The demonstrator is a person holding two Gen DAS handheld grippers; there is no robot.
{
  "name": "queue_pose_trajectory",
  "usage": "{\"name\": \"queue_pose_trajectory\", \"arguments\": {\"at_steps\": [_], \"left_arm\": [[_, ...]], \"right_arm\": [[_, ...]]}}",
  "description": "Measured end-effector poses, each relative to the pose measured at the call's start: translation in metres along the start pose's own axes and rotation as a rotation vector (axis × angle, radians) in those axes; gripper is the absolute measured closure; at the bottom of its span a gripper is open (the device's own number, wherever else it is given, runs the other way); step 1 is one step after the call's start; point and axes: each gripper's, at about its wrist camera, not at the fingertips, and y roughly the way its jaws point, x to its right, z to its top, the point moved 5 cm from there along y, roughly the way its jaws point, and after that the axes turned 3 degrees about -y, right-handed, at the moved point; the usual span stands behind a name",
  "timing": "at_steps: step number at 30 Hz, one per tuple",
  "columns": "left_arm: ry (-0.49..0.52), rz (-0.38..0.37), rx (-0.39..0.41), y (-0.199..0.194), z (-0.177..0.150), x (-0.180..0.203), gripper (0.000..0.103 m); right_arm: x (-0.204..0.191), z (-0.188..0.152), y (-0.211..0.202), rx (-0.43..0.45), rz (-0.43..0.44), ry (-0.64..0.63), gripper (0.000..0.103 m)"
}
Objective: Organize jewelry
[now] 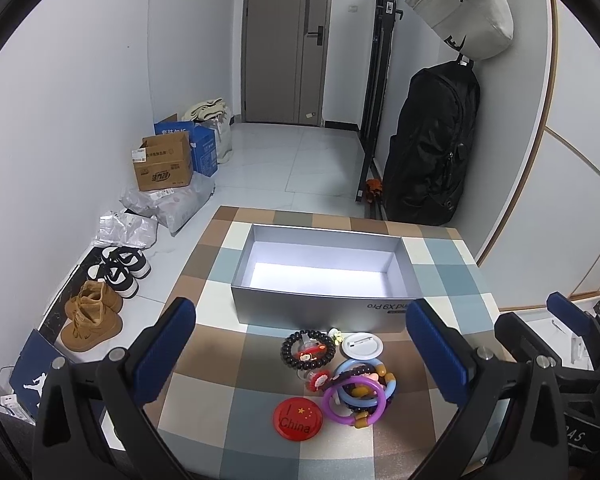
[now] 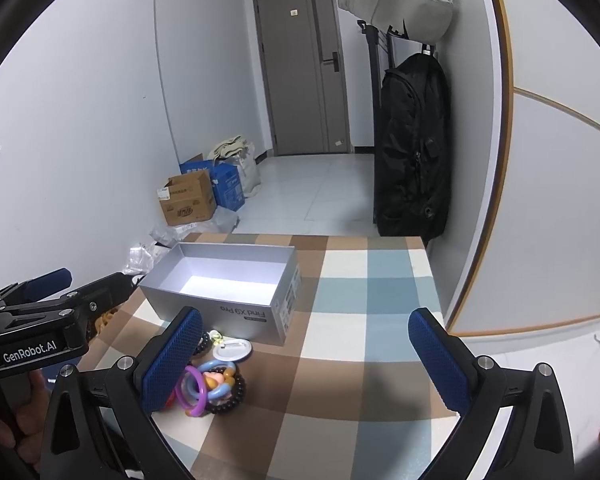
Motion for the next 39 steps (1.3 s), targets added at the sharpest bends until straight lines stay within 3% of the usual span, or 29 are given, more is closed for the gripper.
{"name": "queue_pose_trajectory", "arguments": {"at_steps": [39], "left_arm": [[-0.008, -0.025, -0.048, 0.0074, -0.0044, -0.0002, 0.001]], "right_arm": [[0.0055, -0.0022, 0.004, -0.023, -0.007, 0.022, 0.0]]}}
